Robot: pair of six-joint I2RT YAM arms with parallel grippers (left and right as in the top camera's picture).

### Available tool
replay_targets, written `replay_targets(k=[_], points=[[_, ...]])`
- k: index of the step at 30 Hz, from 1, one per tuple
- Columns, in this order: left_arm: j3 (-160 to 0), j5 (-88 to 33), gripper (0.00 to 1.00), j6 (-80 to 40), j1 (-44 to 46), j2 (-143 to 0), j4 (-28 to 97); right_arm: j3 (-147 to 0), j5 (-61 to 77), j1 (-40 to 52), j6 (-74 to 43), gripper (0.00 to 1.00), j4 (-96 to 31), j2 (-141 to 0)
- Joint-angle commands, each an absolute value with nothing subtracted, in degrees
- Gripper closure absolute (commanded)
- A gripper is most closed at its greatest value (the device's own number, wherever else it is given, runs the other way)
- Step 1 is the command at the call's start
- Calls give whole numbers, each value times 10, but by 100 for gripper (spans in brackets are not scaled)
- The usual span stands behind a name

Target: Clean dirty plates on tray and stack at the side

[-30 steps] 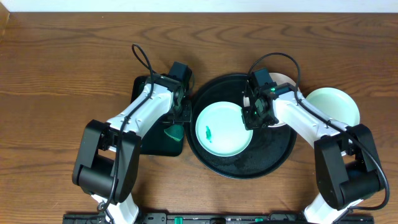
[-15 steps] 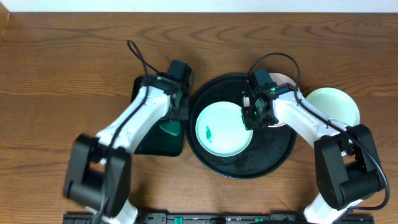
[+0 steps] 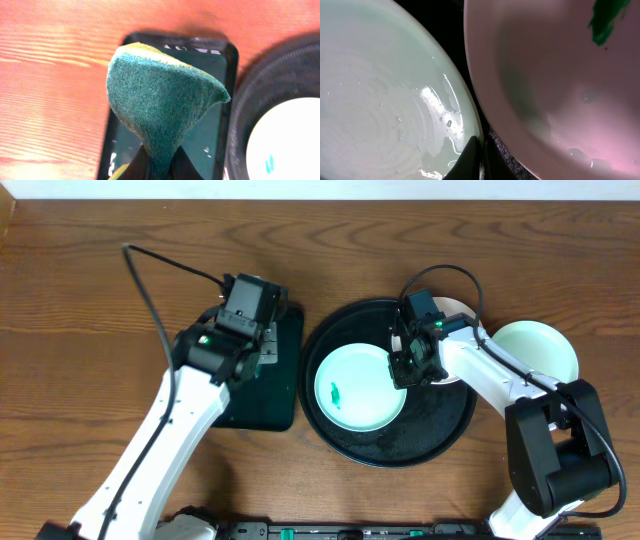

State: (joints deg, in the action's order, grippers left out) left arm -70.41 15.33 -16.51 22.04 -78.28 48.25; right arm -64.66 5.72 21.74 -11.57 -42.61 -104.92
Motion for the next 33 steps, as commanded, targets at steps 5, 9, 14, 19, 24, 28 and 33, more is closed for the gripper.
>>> replay_targets(k=[5,9,14,19,24,28,33], points=[[-716,208,93,-176,222,-764,488,-653,50,219,-122,97,-427,-1051],[-715,208,93,-183,222,-768,490,-653,50,219,-122,97,-427,-1051],[-715,204,93,-183,222,-768,492,-653,50,218,-122,98,-427,-1051],[-715,204,92,-183,222,-768,494,-653,50,218,-122,98,-427,-1051],[-715,204,93,-183,222,-768,494,-653,50,218,-122,98,-427,-1051],[-715,200,93,-183,222,-772,494,-653,50,219,-122,98,-427,-1051],[-710,200,92,-183,222,-781,496,-653,50,218,-122,98,-427,-1051]])
